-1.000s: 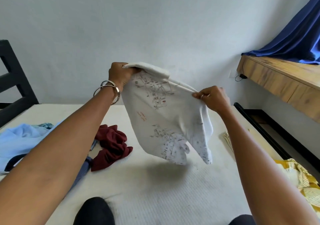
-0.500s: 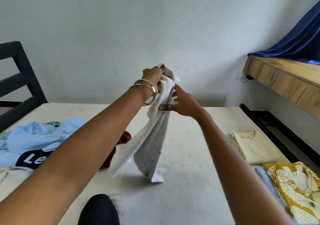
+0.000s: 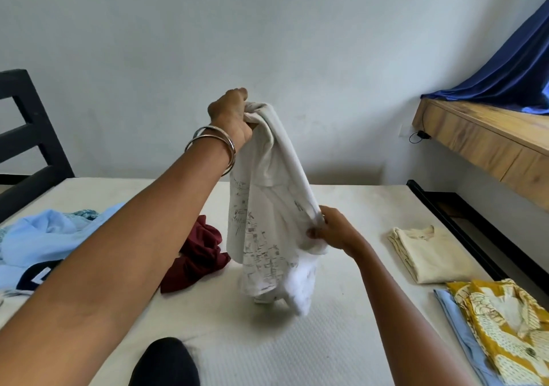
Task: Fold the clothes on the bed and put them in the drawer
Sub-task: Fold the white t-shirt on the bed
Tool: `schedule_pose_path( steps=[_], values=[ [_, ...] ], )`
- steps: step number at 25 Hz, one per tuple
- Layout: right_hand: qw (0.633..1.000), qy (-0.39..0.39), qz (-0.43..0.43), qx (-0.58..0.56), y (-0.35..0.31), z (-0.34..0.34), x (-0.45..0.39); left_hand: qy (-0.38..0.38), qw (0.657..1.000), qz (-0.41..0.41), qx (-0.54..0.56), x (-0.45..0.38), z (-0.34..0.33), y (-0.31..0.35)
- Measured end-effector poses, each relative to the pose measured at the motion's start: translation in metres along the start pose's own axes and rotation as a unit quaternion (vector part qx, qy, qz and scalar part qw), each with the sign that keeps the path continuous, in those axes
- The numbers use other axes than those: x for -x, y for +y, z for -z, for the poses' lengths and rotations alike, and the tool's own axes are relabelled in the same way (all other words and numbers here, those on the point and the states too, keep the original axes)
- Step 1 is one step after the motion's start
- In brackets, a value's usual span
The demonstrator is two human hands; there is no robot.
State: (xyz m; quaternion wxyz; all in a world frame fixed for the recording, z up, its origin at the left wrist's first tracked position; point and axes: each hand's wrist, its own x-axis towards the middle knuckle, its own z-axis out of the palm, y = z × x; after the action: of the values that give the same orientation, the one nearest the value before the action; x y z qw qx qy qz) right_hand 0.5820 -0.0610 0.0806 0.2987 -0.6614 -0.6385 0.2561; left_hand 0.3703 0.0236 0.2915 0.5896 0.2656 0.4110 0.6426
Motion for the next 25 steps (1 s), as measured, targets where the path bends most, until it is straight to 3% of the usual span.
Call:
schedule_pose_path(
  steps=[2, 5, 14, 16, 18, 19, 20, 21, 23, 24, 25],
  values=[
    [0.995, 0.074, -0.038, -0.053, 0.021, 0.013, -0.003, 0.01, 0.999, -0.014, 0.031, -0.006, 0.008, 0.004],
    [0.979, 0.127, -0.024, -0.159, 0.009, 0.048, 0.0, 0.05, 0.998, -0.024, 0.02, -0.025, 0.028, 0.002],
    [0.964, 0.186, 0.055, -0.18, -0.021, 0.081, -0.005, 0.064, 0.997, -0.033, -0.012, -0.064, 0.047, -0.015],
    [0.965, 0.172, 0.078, -0.18, -0.031, 0.086, 0.0, 0.07, 0.993, -0.059, -0.078, -0.067, 0.05, -0.02],
    [0.974, 0.128, 0.101, -0.16, -0.043, 0.101, 0.005, 0.061, 0.959, -0.123, -0.248, -0.064, 0.054, -0.021],
    [0.979, 0.101, 0.099, -0.147, -0.05, 0.113, 0.007, 0.016, 0.921, -0.174, -0.349, -0.062, 0.056, -0.021],
    [0.984, 0.089, 0.093, -0.126, -0.056, 0.125, 0.008, -0.069, 0.858, -0.219, -0.46, -0.059, 0.059, -0.021],
    [0.986, 0.109, 0.086, -0.096, -0.059, 0.136, 0.005, -0.173, 0.731, -0.259, -0.607, -0.056, 0.062, -0.022],
    [0.967, 0.241, 0.076, -0.039, -0.061, 0.15, -0.009, -0.248, 0.379, -0.297, -0.841, -0.049, 0.07, -0.037],
    [0.948, 0.312, 0.067, -0.008, -0.062, 0.152, -0.019, -0.237, 0.271, -0.313, -0.879, -0.047, 0.075, -0.048],
    [0.927, 0.371, 0.04, 0.039, -0.065, 0.151, -0.028, -0.226, 0.237, -0.344, -0.88, -0.041, 0.076, -0.057]
  ],
)
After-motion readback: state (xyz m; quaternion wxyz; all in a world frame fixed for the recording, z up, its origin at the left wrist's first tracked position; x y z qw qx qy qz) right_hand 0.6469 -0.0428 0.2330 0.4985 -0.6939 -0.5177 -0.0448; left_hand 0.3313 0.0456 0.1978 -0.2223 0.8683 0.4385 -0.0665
